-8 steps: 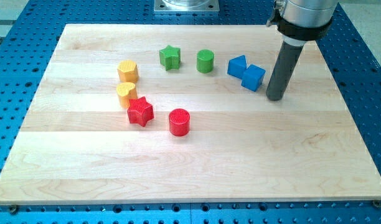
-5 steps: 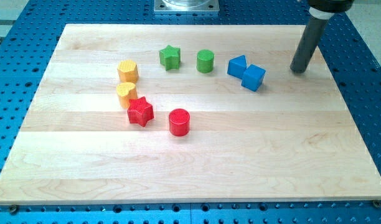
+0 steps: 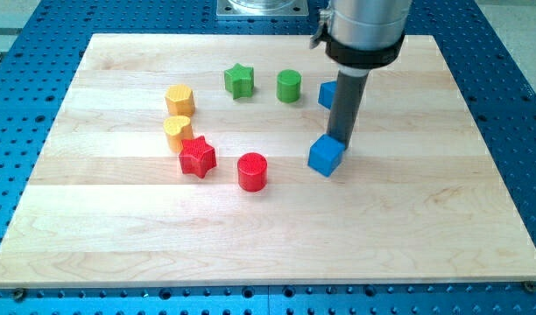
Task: Separate the blue blocks
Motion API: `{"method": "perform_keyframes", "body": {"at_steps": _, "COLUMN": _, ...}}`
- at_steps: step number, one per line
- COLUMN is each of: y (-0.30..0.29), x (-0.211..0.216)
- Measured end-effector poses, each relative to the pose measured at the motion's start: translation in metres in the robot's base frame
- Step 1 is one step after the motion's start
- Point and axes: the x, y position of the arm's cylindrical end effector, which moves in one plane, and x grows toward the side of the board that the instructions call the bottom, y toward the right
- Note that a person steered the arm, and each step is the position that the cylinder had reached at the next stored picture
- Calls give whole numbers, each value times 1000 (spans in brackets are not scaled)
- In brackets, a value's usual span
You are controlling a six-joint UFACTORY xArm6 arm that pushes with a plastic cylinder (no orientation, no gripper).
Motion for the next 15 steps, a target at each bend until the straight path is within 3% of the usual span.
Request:
{"method": "perform_keyframes", "body": {"at_steps": 2, "y": -3, "x": 33}}
{"method": "perform_keyframes", "body": {"at_steps": 4, "y": 26, "x": -51}}
{"method": "perform_keyframes", "body": {"at_steps": 6, "y": 14, "x": -57}}
{"method": "perform_keyframes", "body": {"at_steps": 8, "y": -38, "x": -53}}
{"method": "perform_keyframes", "body": {"at_steps": 10, "y": -41, "x": -109}}
{"method": "perform_keyframes", "body": {"at_steps": 11, "y": -49, "x": -96}}
{"method": "perform_keyframes", "body": {"at_steps": 12, "y": -56, "x": -52}}
{"method": "perform_keyframes", "body": {"at_steps": 14, "y": 43, "x": 26}}
{"method": "perform_keyframes", "body": {"at_steps": 15, "y": 61, "x": 80}}
